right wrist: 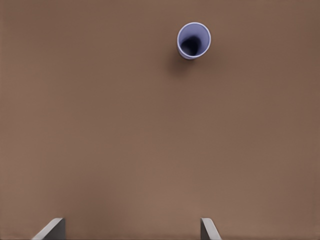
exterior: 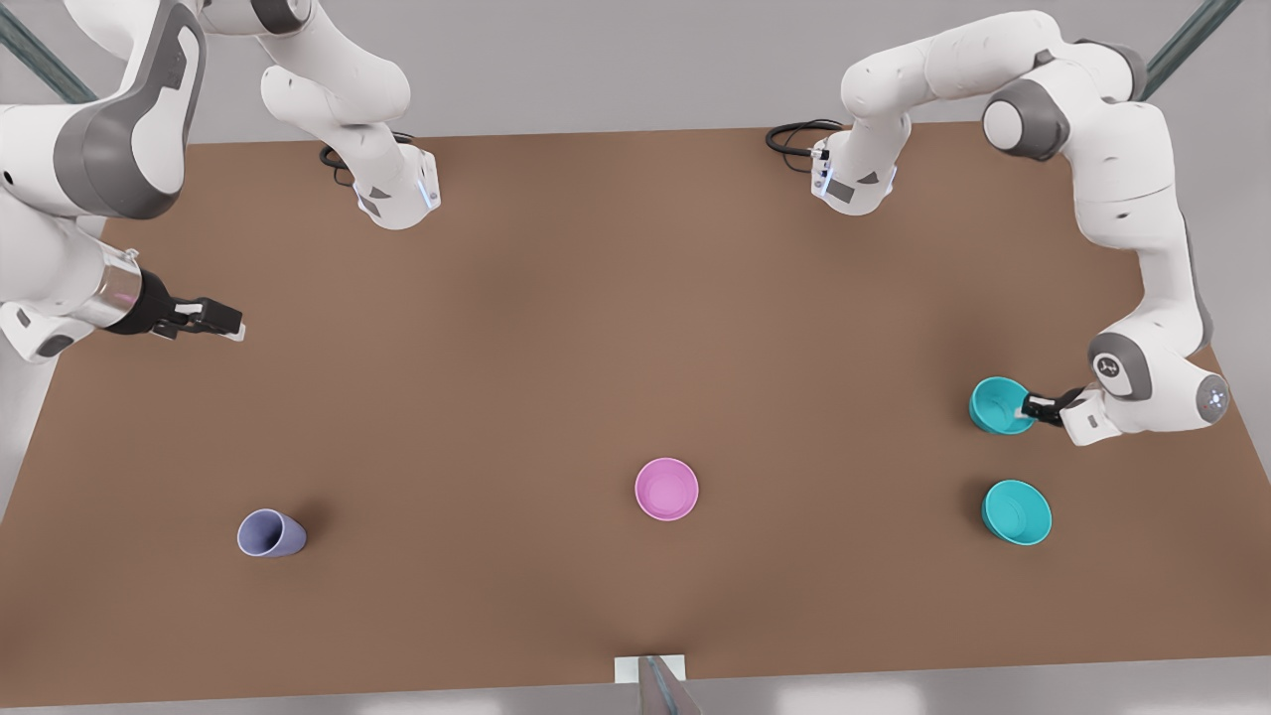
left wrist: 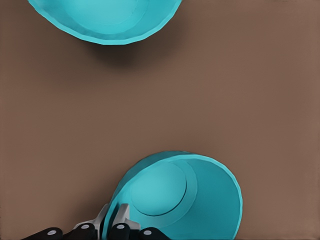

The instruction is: Stack the blue bowl on the pink bowl

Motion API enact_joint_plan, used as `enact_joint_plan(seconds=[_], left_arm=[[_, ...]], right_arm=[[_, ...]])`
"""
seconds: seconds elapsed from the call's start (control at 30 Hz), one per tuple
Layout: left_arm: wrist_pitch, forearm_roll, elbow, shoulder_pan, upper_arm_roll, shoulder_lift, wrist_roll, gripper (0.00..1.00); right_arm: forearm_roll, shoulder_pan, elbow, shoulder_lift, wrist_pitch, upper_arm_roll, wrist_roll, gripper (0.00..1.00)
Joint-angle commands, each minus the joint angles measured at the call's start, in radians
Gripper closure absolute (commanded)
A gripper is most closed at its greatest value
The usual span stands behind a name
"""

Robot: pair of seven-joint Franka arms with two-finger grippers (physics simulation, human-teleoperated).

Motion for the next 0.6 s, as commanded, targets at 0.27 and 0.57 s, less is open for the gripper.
enact_joint_plan(seconds=[0.27,0.57], left_arm=[[-0.206,0.001,0.178,-0.550,-0.107,-0.046,-1.134,0.79],[-0.071,-0.040,0.671,-0.815,-0.104,0.268,-1.631,0.79]], right_arm=[[-0.002,-0.003,0.005,0.030,-0.006,-0.010,-0.130,0.00],[-0.019,-0.011,-0.006,0.021,0.074,-0.021,-0.162,0.00]])
